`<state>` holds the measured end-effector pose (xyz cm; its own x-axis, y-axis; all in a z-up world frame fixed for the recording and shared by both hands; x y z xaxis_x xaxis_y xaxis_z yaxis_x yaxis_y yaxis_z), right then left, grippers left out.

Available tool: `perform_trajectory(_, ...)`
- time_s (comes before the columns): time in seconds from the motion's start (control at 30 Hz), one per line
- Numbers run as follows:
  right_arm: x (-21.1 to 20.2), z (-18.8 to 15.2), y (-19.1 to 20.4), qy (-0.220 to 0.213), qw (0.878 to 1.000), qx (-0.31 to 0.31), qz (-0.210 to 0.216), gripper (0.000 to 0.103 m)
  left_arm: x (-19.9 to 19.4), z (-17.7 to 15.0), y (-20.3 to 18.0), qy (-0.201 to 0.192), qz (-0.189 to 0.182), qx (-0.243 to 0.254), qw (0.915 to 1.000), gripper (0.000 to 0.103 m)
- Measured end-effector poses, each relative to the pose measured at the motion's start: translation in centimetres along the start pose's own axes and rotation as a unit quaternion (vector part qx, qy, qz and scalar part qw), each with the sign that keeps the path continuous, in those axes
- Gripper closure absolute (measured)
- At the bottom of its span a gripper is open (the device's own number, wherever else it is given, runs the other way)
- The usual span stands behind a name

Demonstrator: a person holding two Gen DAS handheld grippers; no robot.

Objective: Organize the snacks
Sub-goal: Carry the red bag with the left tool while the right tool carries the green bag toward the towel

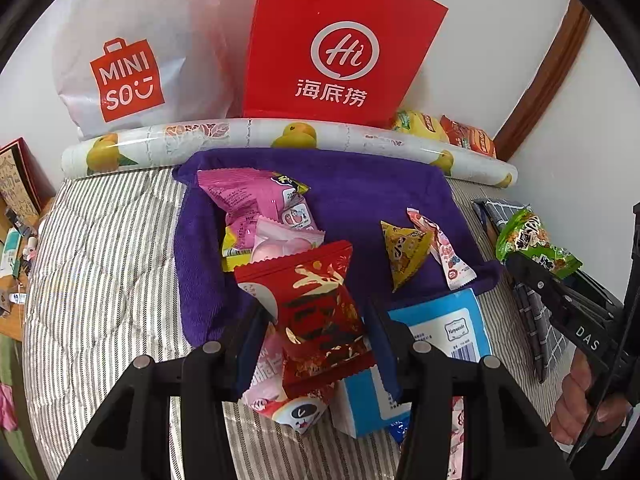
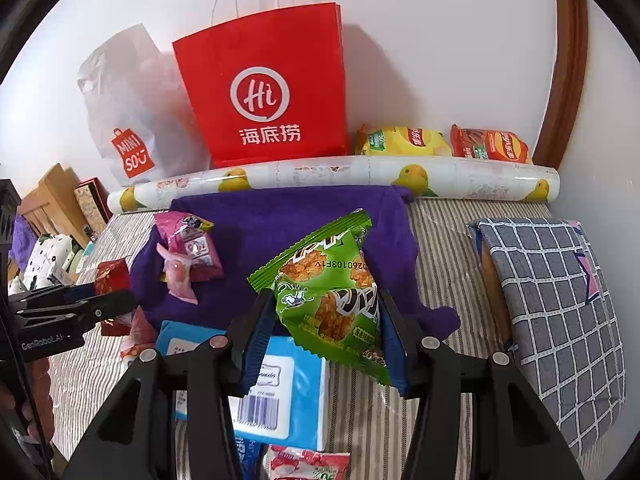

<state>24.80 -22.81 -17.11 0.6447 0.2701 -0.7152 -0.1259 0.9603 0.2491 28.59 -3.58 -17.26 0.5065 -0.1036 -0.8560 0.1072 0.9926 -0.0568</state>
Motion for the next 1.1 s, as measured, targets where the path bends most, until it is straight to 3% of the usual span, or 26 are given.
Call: perform_trajectory(1.1,3.9,2.4,-3.5,0.003,1.0,0.018,-0.009,0.053,3.8,2.6,-0.5,0.002,-0.015,0.006,0.9999,0.056)
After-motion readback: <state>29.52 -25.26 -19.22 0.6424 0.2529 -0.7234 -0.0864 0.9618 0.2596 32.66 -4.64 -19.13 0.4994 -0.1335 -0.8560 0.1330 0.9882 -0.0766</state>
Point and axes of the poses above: each gripper's, at about its wrist camera, not at the fingertips, and x roughly the way its jaws point, y to its left, z to its top, the point moved 9 cm from there along x, roughly the way its jaws point, and after that the axes turned 12 degrees about z, right-handed, at the moved point
